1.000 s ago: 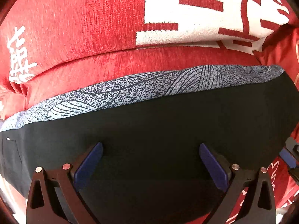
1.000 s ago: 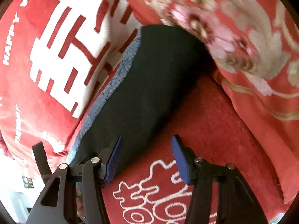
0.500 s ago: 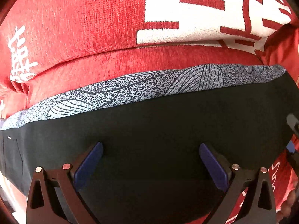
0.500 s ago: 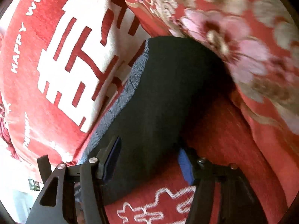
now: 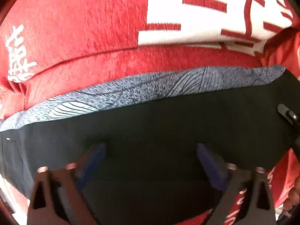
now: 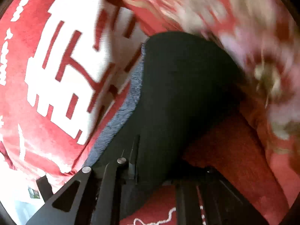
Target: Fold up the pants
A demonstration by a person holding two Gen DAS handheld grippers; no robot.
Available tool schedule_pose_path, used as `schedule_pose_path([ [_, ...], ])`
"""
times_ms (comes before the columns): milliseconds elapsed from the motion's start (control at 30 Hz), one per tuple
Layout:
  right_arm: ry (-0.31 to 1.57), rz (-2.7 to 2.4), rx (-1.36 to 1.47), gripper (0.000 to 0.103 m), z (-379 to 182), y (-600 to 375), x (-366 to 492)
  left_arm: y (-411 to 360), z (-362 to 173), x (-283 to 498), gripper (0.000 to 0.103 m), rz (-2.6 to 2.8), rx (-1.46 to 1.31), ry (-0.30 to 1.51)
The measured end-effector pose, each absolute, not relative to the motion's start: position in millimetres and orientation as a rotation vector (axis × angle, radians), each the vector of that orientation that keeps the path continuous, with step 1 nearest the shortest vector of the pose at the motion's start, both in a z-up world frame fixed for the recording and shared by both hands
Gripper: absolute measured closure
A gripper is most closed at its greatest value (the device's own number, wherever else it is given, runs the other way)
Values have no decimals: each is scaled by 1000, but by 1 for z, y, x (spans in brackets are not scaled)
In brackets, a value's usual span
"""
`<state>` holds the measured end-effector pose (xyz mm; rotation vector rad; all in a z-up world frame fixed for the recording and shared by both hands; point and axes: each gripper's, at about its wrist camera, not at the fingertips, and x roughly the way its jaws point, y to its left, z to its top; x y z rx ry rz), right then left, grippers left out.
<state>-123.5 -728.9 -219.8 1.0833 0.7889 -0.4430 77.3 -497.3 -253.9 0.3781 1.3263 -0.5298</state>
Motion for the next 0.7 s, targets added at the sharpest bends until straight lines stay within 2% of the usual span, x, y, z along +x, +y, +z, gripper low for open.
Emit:
schedule_pose_path([
  [33, 784, -425, 1051, 88, -210, -726, -122, -499, -248, 75, 25, -543, 383, 1311],
  [167, 755, -360, 962, 88, -180, -711, -118, -518, -232, 59, 26, -612, 442, 1215],
  [267, 752, -335, 918, 88, -165, -700, -116, -540, -257, 47, 25, -622, 491, 1270],
  [433, 789, -310, 791, 88, -147, -679, -104, -539, -257, 49, 25, -650, 446, 1254],
  [567, 810, -322, 682, 88, -128, -657, -91, -525, -248, 61, 24, -689, 402, 1304],
  [700, 852, -325, 510, 88, -106, -615, -73, -478, -227, 76, 24, -680, 293, 1291],
])
